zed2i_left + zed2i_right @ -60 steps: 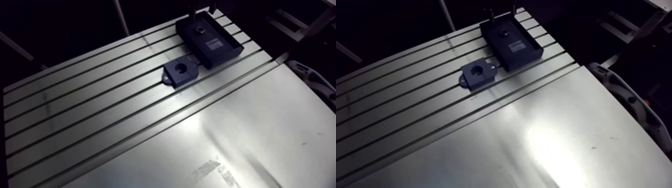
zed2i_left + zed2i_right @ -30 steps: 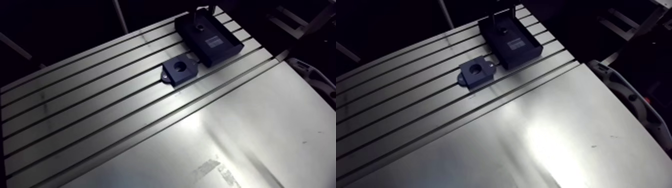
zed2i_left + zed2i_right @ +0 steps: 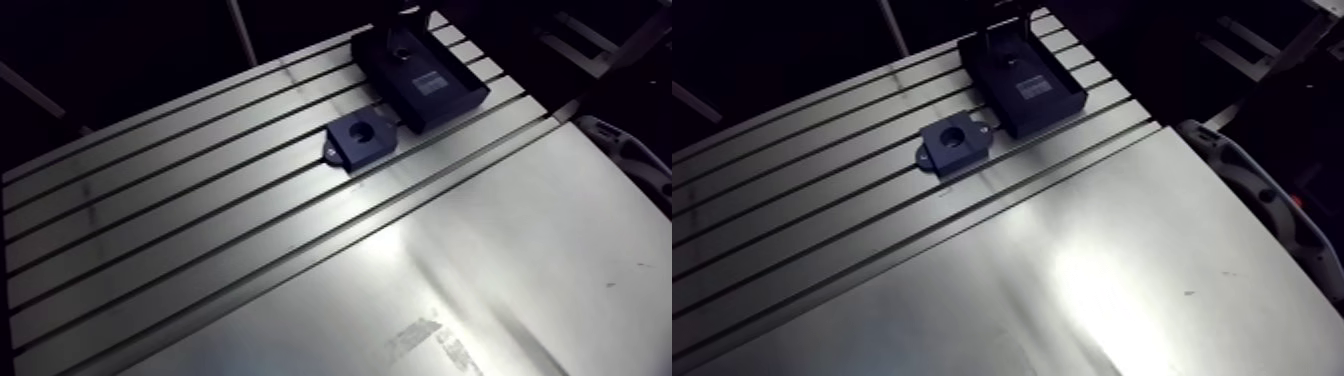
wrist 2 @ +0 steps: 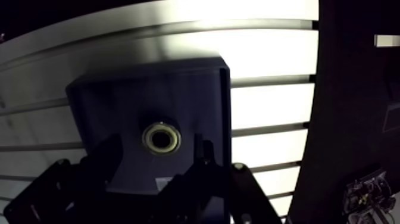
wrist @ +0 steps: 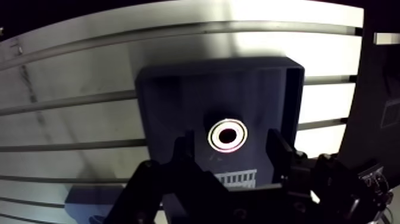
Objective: Pick up the bearing and press it into the housing until flush.
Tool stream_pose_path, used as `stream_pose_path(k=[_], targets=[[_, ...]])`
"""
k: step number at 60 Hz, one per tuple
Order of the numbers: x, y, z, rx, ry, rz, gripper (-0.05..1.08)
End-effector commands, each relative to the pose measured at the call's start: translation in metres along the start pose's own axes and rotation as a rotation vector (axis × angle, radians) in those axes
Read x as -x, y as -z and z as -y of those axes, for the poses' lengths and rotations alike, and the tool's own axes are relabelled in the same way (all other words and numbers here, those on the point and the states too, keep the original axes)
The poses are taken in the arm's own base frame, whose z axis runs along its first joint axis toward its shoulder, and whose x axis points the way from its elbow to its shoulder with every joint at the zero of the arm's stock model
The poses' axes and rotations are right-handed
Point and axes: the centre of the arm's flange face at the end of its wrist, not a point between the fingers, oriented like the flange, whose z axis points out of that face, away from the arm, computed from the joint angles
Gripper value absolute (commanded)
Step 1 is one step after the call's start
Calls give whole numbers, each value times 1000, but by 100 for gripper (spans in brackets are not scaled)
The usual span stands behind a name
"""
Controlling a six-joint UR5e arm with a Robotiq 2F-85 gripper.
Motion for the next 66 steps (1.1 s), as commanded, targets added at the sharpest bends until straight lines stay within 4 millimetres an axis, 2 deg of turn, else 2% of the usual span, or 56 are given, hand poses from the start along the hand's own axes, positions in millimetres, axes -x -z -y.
stream_pose_path(k=[1,27,31,66], targets=[[1,-3,2,1,1,-2,30],[4,-9,1,2,-2,-4,31],[4,-9,1,2,-1,-4,35],[2,-16,1,-2,1,4,40]])
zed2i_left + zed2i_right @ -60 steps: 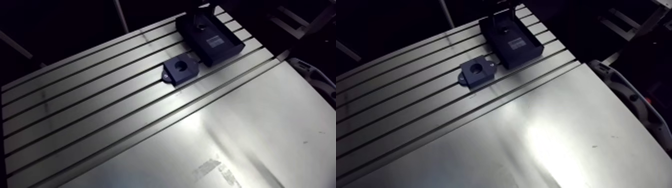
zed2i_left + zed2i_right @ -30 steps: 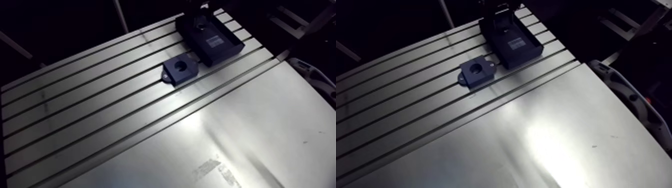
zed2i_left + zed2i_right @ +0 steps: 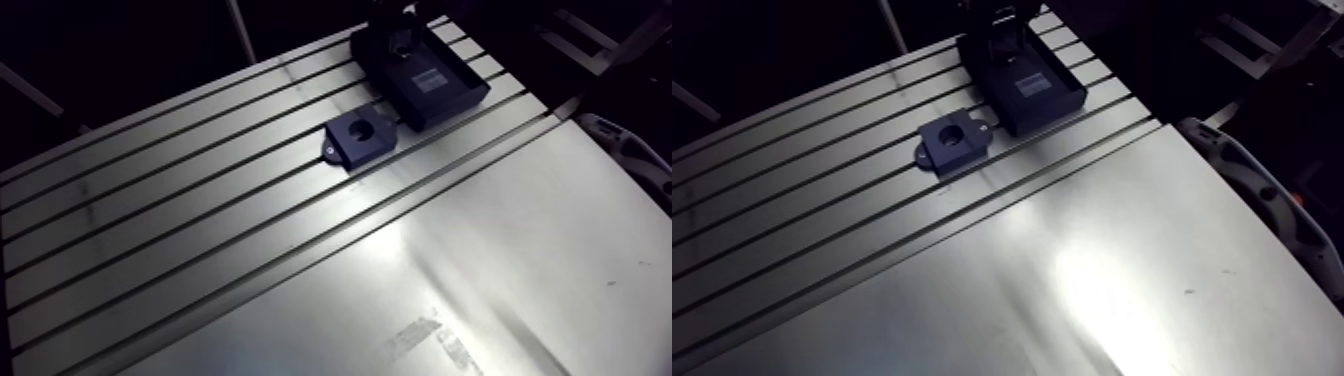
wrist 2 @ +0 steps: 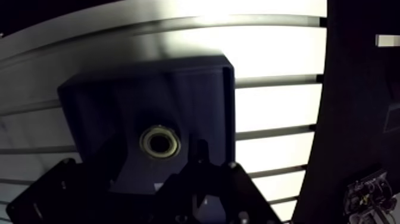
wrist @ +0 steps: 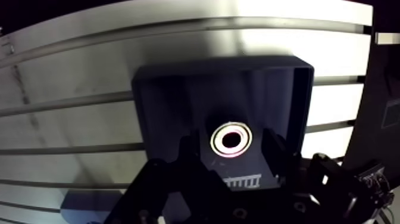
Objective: Pick up the bearing and press it into the housing until flush.
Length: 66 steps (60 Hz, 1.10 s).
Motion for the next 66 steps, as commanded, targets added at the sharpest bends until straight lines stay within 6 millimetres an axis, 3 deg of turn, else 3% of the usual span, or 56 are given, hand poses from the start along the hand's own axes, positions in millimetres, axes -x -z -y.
stream_pose_path(k=[1,66], targets=[[-1,-3,0,-2,0,4,41],[-4,-7,1,5,2,-7,50]])
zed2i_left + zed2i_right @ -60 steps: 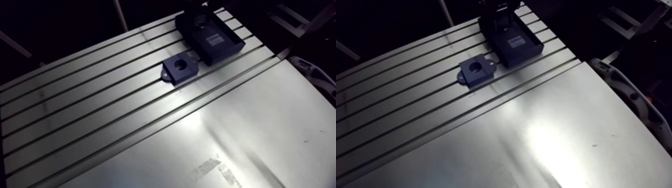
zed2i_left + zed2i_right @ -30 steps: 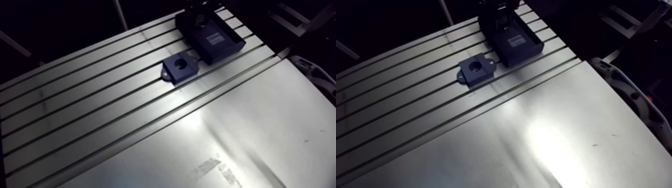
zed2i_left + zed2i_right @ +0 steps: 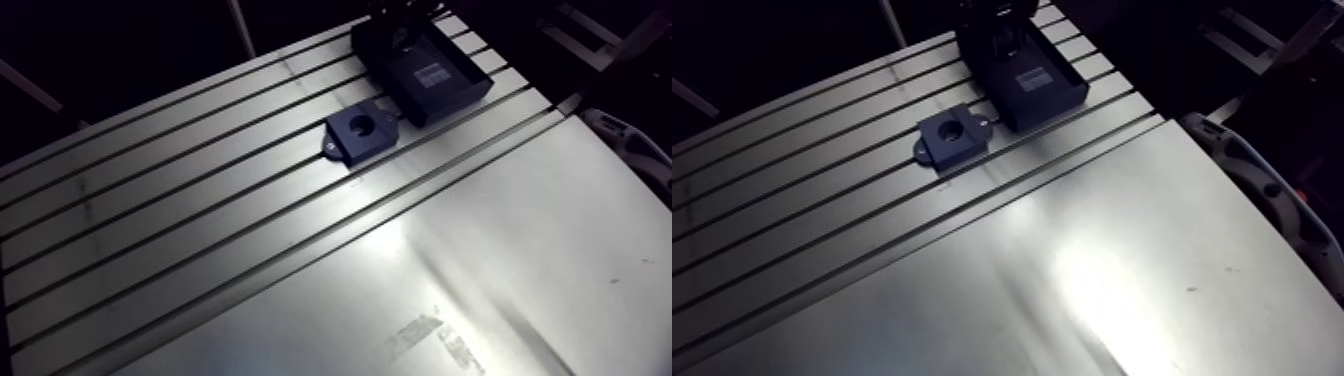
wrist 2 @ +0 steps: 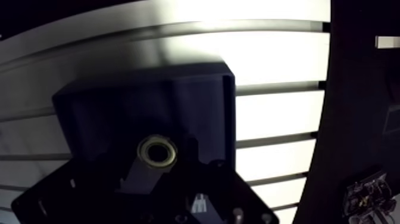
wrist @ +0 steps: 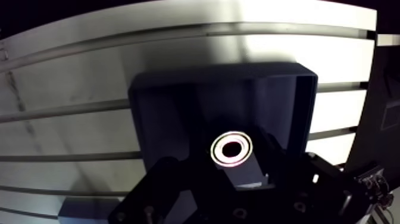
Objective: Pick up the bearing and press it into the housing until flush.
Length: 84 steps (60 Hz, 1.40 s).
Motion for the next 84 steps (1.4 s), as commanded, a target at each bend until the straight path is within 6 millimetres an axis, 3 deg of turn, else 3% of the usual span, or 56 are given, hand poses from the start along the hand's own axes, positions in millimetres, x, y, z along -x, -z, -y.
stream_pose_path(k=[1,84], targets=[[-1,0,1,1,2,-1,50],[3,2,1,1,2,8,50]])
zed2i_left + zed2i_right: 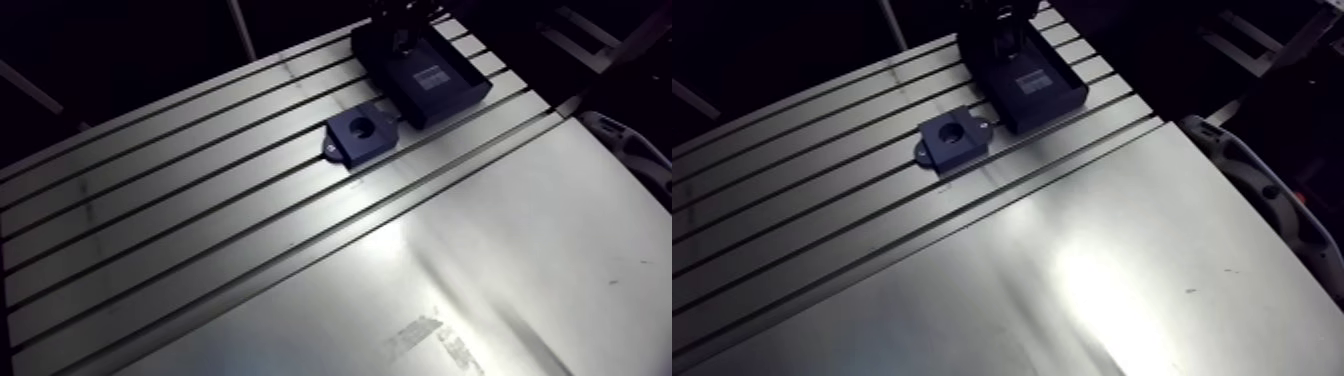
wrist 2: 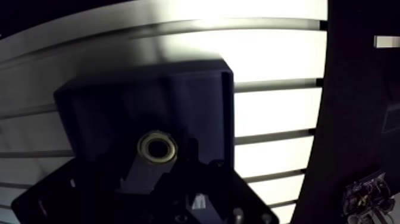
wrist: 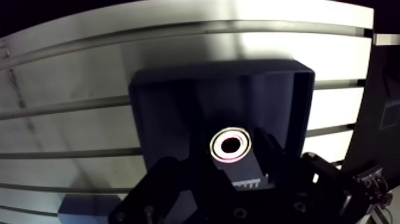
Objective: Pick up the bearing and press it into the housing until flush.
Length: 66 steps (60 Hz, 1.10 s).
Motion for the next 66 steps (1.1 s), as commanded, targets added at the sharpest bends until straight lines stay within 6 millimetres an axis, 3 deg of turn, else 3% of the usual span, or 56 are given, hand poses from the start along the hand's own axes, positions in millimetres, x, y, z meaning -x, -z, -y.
stream_pose_path(k=[1,66], targets=[[2,-2,1,-4,1,7,50],[4,4,3,-2,3,4,59]])
